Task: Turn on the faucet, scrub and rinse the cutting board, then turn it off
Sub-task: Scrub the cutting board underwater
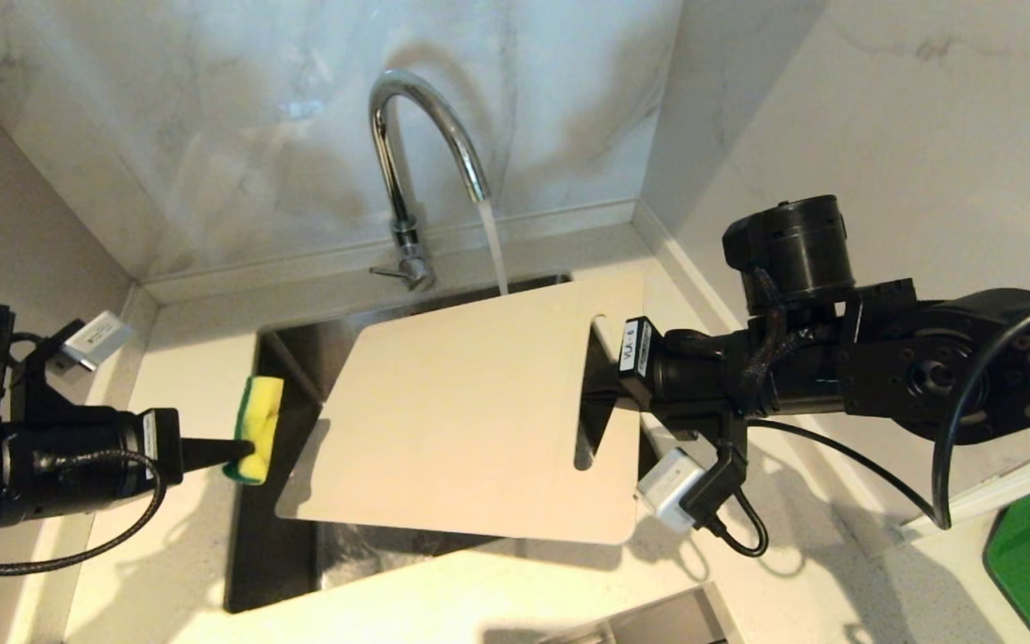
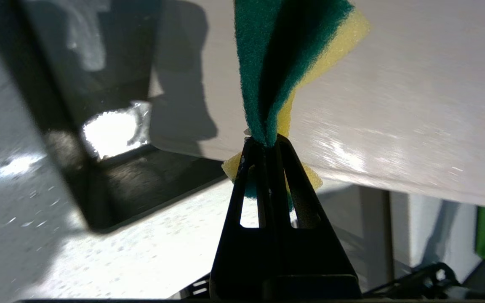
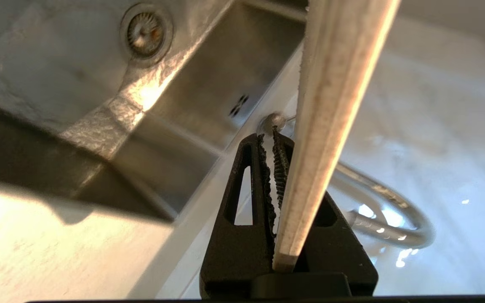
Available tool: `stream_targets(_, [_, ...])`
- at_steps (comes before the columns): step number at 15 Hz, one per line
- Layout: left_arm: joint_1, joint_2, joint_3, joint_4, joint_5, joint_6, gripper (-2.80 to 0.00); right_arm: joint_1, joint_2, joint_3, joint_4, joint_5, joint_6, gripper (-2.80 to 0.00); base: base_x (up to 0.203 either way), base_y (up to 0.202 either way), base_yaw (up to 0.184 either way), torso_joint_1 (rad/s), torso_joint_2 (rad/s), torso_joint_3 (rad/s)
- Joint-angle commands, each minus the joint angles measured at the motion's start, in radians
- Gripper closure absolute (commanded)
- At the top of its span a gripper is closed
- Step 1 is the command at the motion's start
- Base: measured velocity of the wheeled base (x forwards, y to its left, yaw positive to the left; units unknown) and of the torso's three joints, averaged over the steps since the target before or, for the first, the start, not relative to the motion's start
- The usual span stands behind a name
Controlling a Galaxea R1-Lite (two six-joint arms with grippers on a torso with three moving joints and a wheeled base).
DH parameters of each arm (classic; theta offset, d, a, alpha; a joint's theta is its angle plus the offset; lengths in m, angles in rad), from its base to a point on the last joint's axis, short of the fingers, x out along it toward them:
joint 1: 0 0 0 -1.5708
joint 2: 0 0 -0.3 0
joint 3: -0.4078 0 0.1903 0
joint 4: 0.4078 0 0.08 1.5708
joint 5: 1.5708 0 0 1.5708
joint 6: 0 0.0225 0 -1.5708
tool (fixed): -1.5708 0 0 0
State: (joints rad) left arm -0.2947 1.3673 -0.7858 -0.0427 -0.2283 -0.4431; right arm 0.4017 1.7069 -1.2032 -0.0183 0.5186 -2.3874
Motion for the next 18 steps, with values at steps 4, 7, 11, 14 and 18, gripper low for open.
stream_targets(4, [-0.124, 0.013, -0.198, 0.093, -0.003, -0.04, 0.0, 0.075, 0.118, -0.102, 0.016, -0.043, -0.037, 0.0, 0.0, 0.0, 0.0, 0.0, 0.0, 0.0])
stream_targets(7, [-0.119, 0.026, -0.205, 0.09, 0.001, -0.039, 0.0, 0.086, 0.211, -0.248, 0.107, -0.061, -0.102, 0.0, 0.0, 0.0, 0.0, 0.0, 0.0, 0.0])
stream_targets(11, [-0.115, 0.027, -0.208, 0.089, 0.001, -0.034, 0.0, 0.087, 0.322, -0.447, 0.264, -0.103, -0.197, 0.0, 0.0, 0.0, 0.0, 0.0, 0.0, 0.0])
stream_targets(14, [-0.115, 0.042, -0.217, 0.089, 0.0, -0.035, 0.0, 0.085, 0.368, -0.486, 0.29, -0.106, -0.231, 0.0, 0.0, 0.0, 0.0, 0.0, 0.0, 0.0])
stream_targets(18, [-0.115, 0.042, -0.217, 0.089, 0.0, -0.035, 0.0, 0.075, 0.43, -0.628, 0.354, -0.106, -0.29, 0.0, 0.0, 0.0, 0.0, 0.0, 0.0, 0.0])
